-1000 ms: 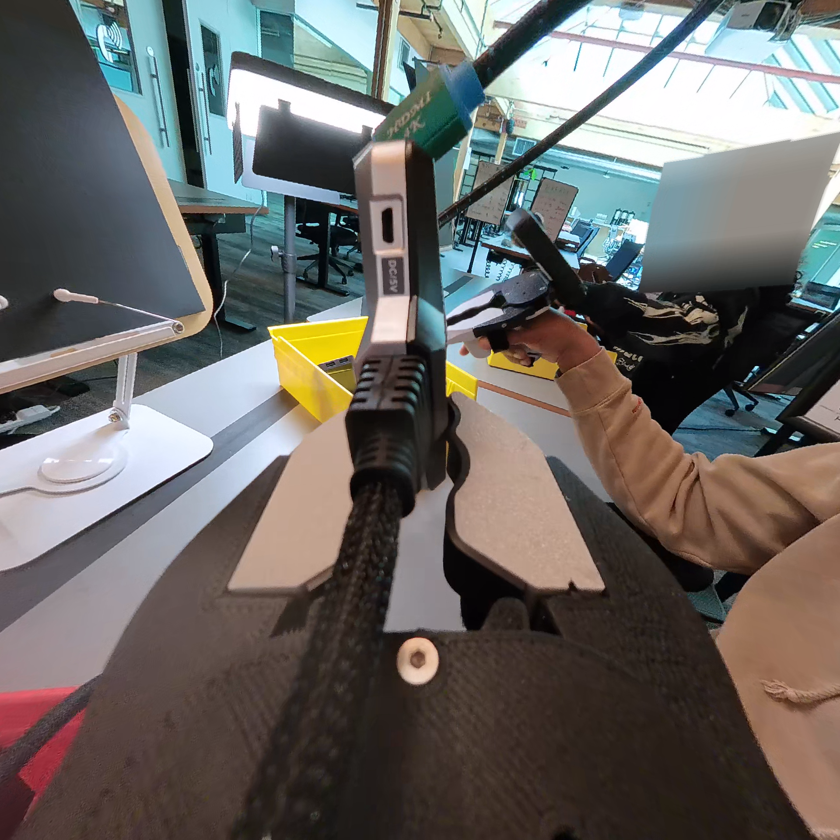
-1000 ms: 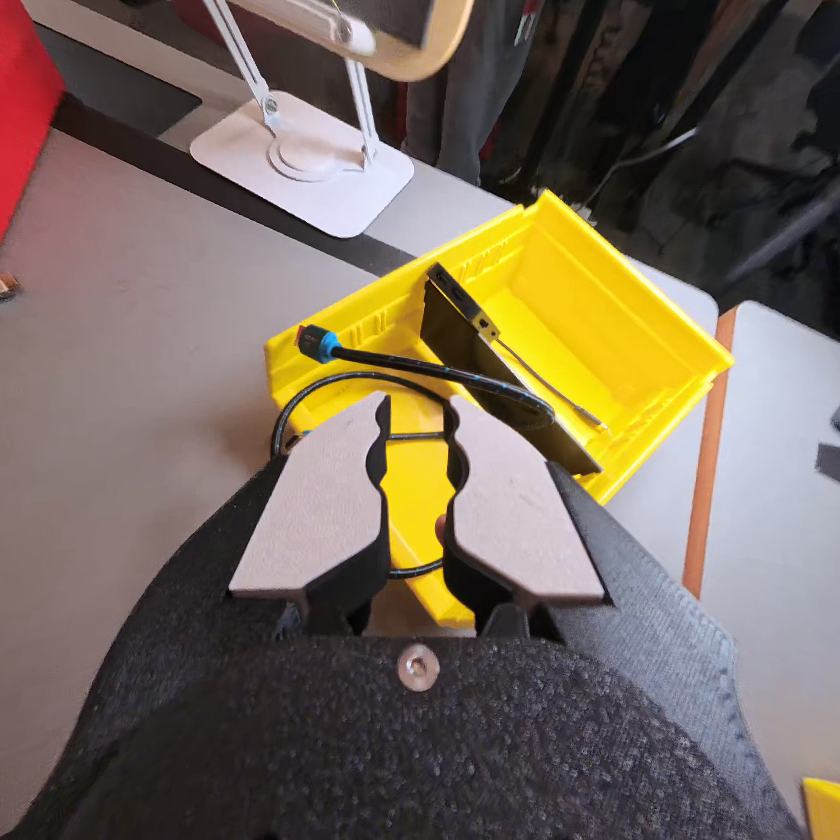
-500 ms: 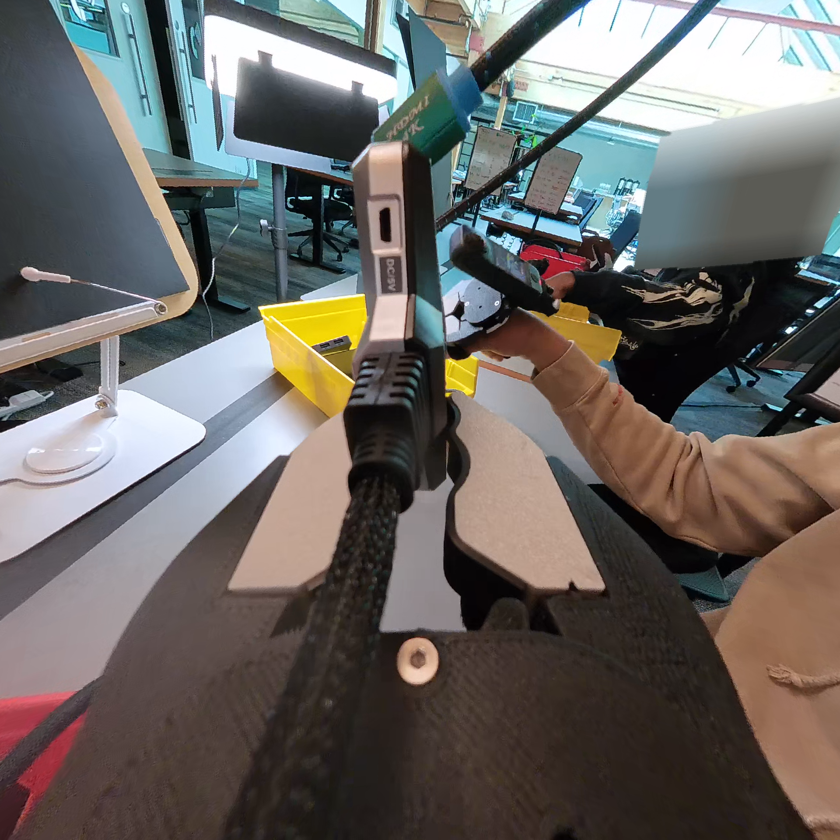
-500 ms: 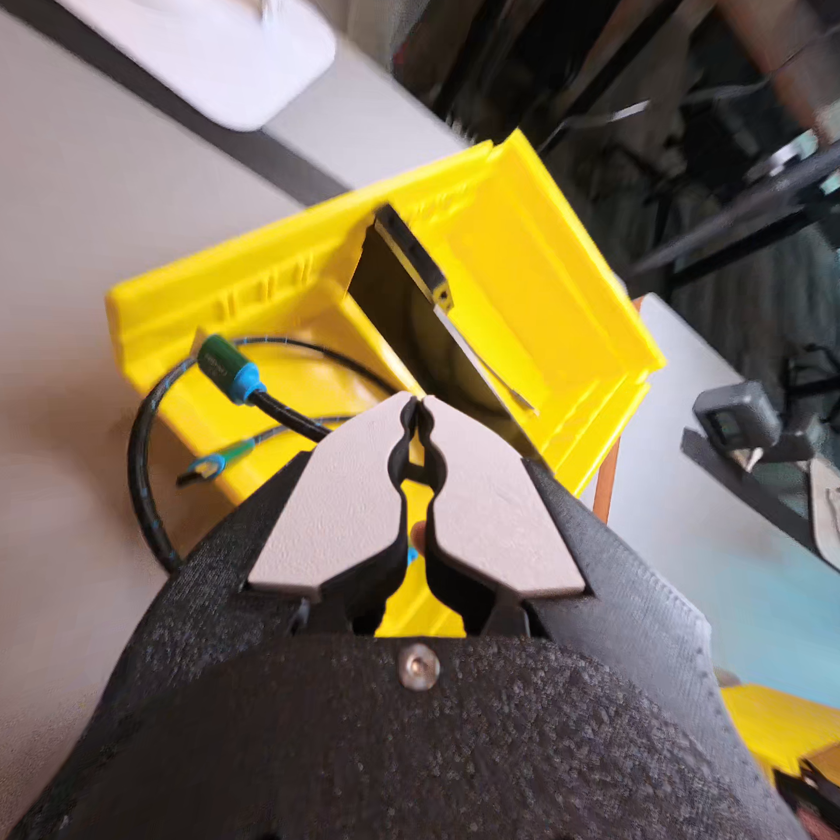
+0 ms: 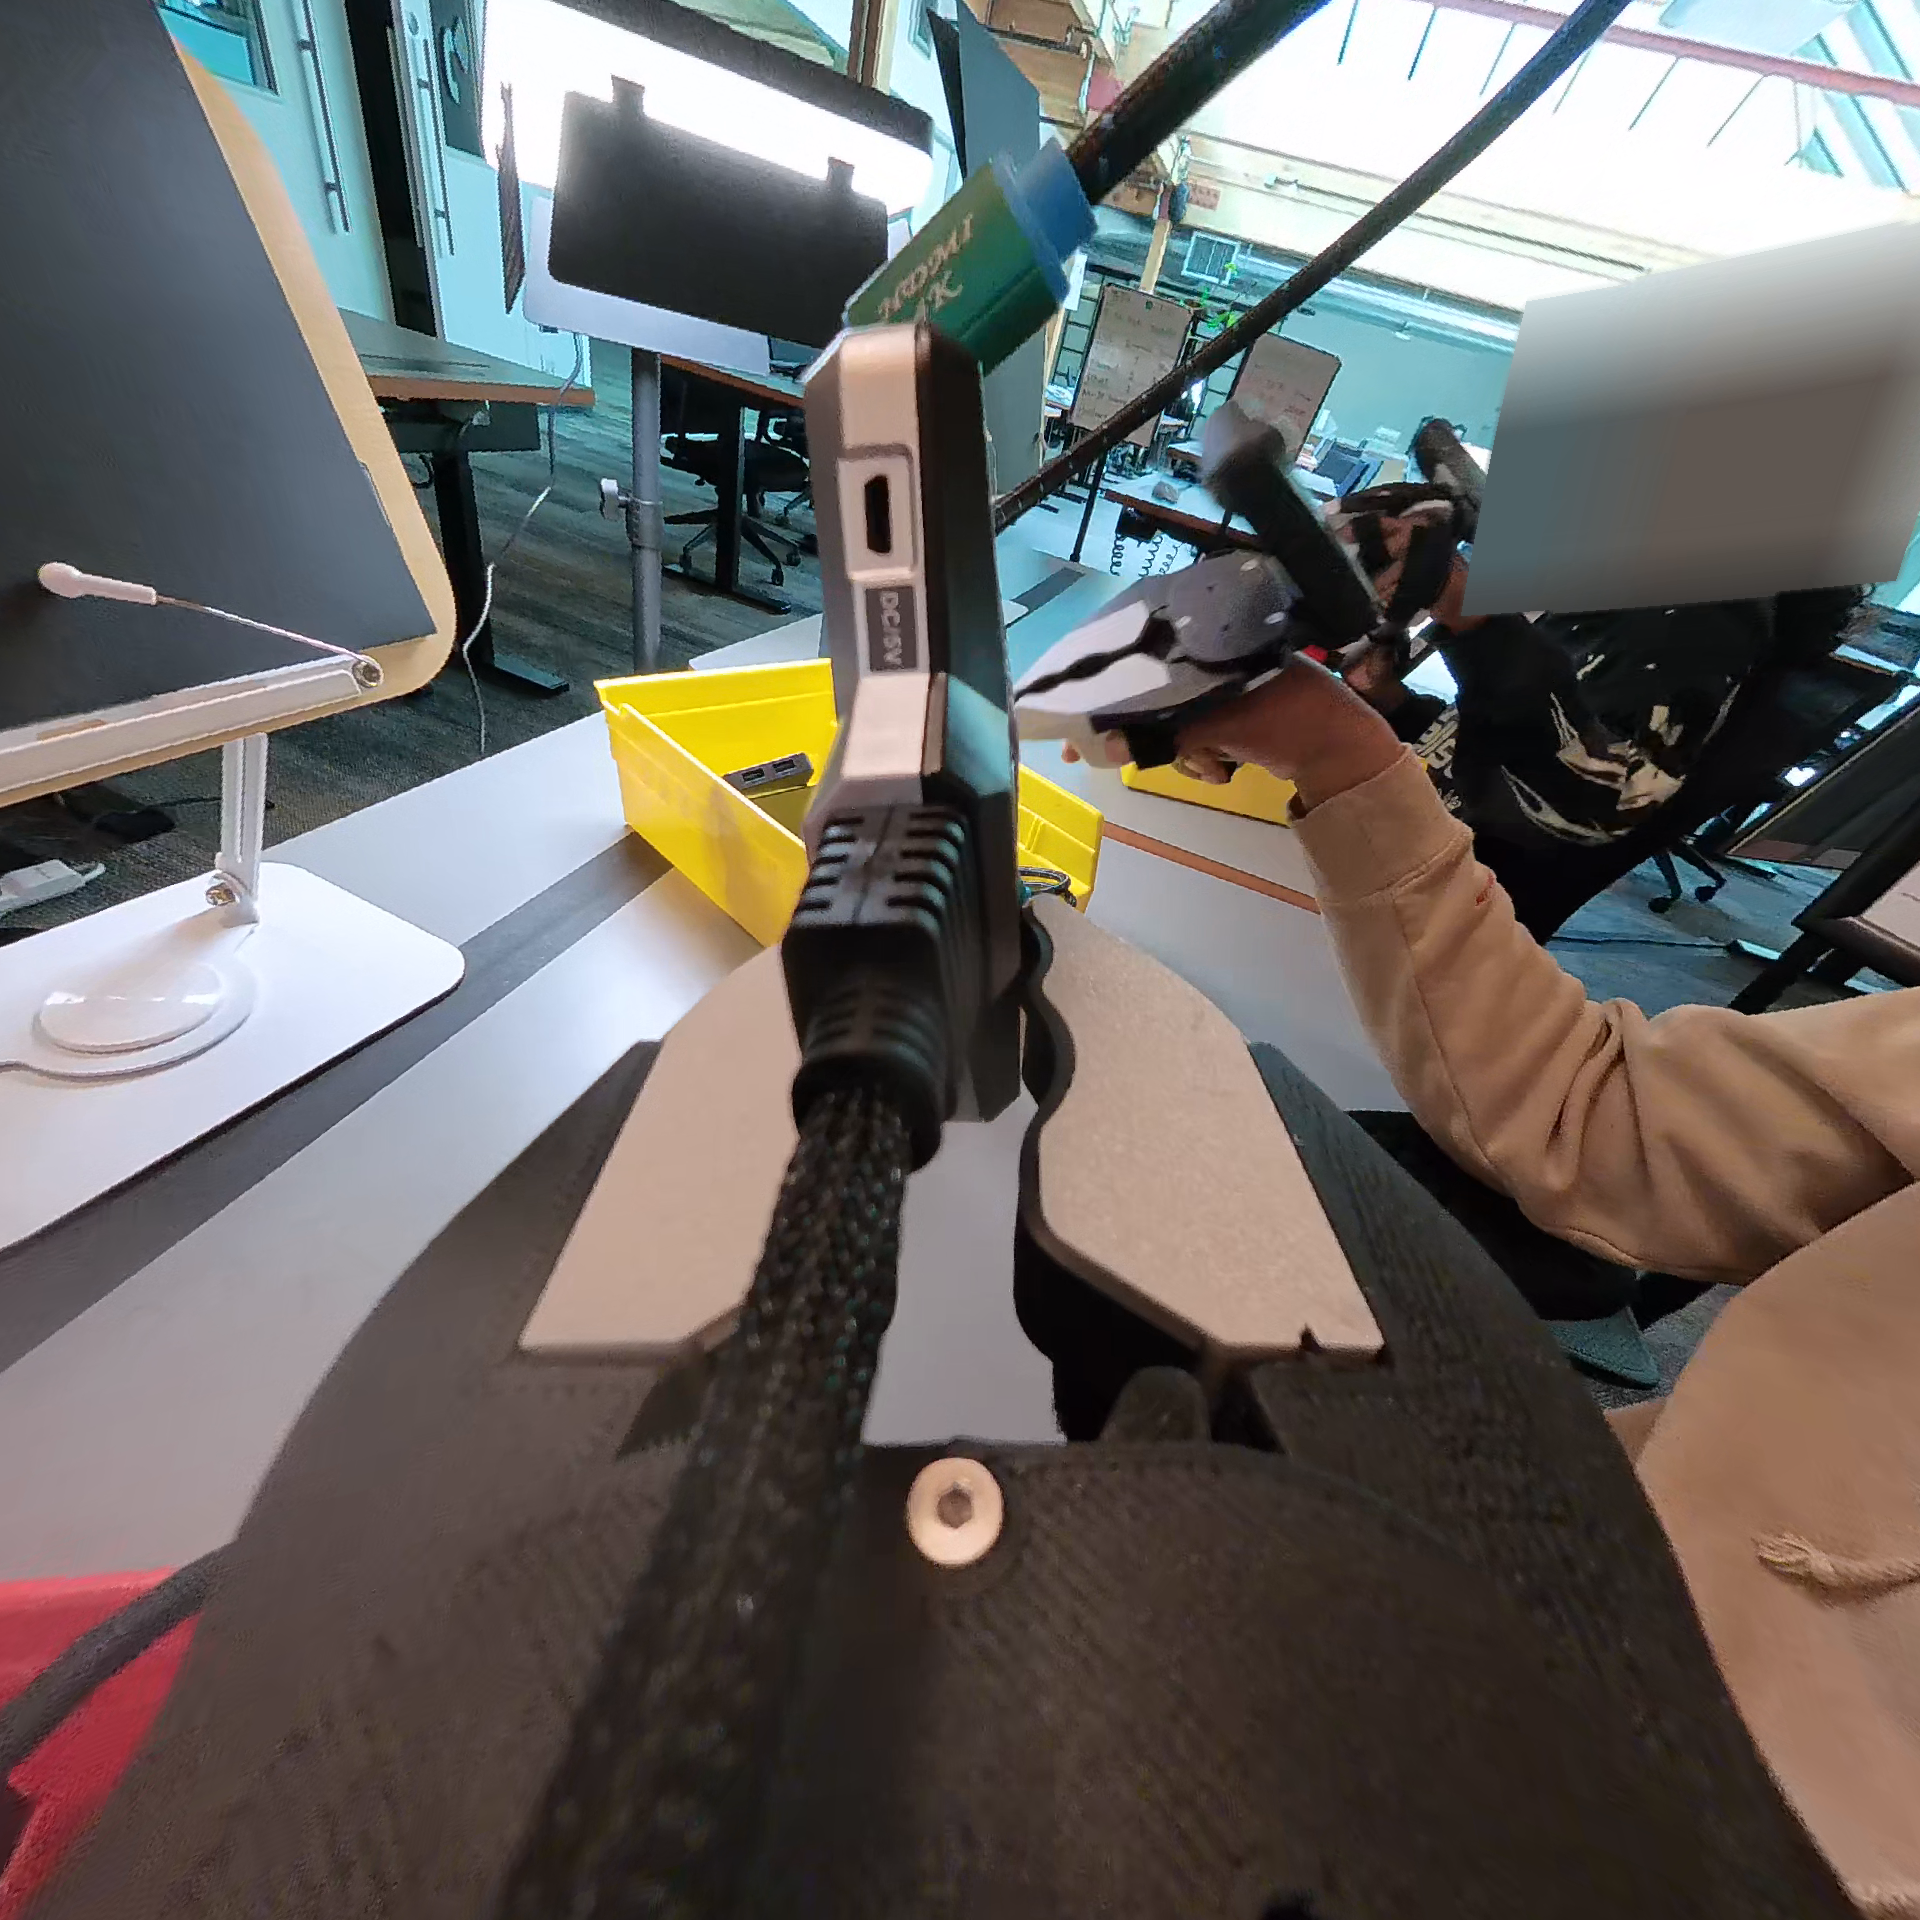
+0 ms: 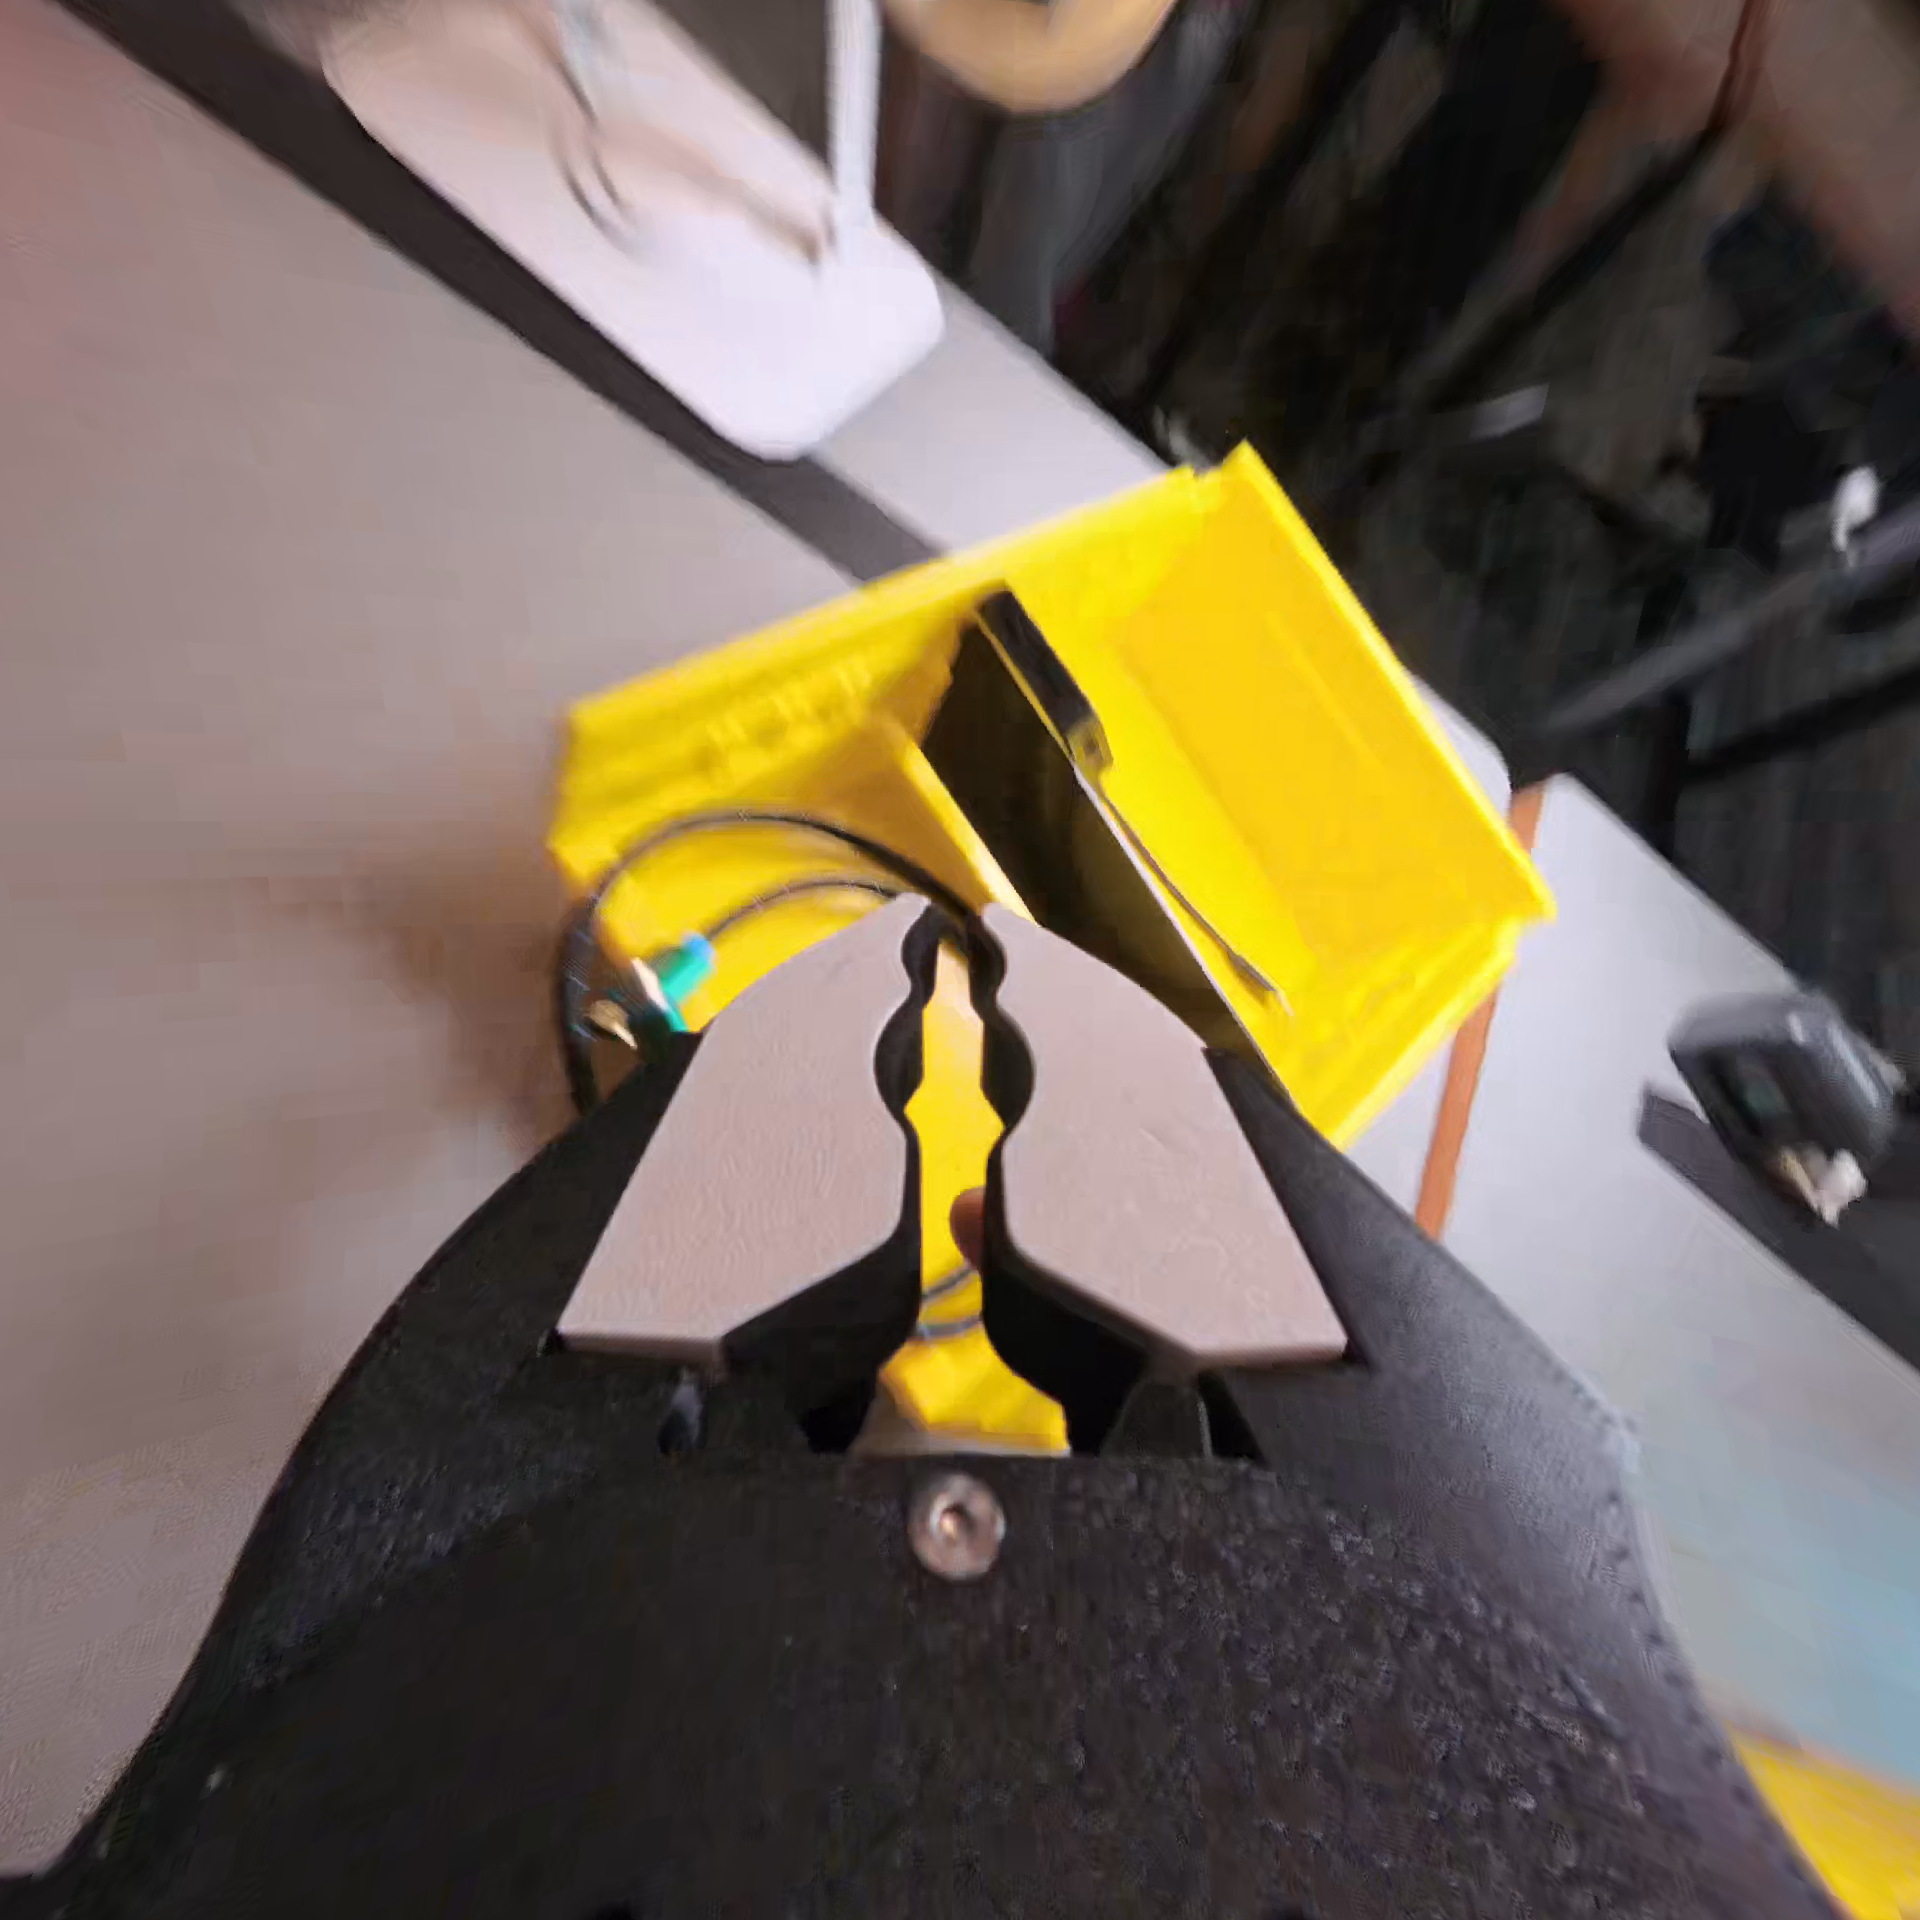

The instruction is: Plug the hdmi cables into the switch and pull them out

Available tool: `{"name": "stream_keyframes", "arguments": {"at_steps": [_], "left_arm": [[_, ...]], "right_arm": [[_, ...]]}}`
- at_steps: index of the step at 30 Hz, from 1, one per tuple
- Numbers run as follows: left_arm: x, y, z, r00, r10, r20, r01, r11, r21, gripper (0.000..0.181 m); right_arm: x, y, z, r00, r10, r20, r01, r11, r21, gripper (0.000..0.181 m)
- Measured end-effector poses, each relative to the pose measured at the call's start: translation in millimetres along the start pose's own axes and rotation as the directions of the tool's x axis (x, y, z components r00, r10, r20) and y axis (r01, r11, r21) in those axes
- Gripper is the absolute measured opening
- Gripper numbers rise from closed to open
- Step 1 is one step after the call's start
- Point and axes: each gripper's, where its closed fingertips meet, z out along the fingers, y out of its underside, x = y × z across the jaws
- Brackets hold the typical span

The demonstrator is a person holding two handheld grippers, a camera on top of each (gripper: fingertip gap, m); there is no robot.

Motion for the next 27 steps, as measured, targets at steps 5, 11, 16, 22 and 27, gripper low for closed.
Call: {"name": "stream_keyframes", "arguments": {"at_steps": [5, 11, 16, 22, 27], "left_arm": [[3.7, 1.9, 8.8, 0.999, -0.024, -0.031, 0.025, 0.999, 0.022, 0.02], [21.9, 5.6, 28.6, 0.991, -0.038, -0.127, 0.046, 0.997, 0.063, 0.02], [39.4, 22.2, 49.8, 0.979, -0.02, -0.205, 0.027, 0.999, 0.027, 0.021], [47.1, 33.1, 61.9, 0.965, -0.038, -0.259, 0.045, 0.999, 0.018, 0.022], [50.0, 34.1, 63.5, 0.959, -0.059, -0.276, 0.066, 0.998, 0.015, 0.021]], "right_arm": [[-81.3, -91.4, -51.8, 0.939, -0.159, 0.306, -0.011, 0.873, 0.488, 0.015], [-166.2, -148.9, -83.4, 0.692, -0.197, 0.694, -0.408, 0.687, 0.602, 0.026], [-197.5, -166.1, -94.4, 0.51, -0.194, 0.838, -0.632, 0.577, 0.518, 0.031], [-190.8, -165.5, -88.9, 0.471, -0.147, 0.87, -0.696, 0.544, 0.469, 0.024], [-189.4, -164.7, -88.9, 0.459, -0.145, 0.876, -0.713, 0.529, 0.461, 0.018]]}}
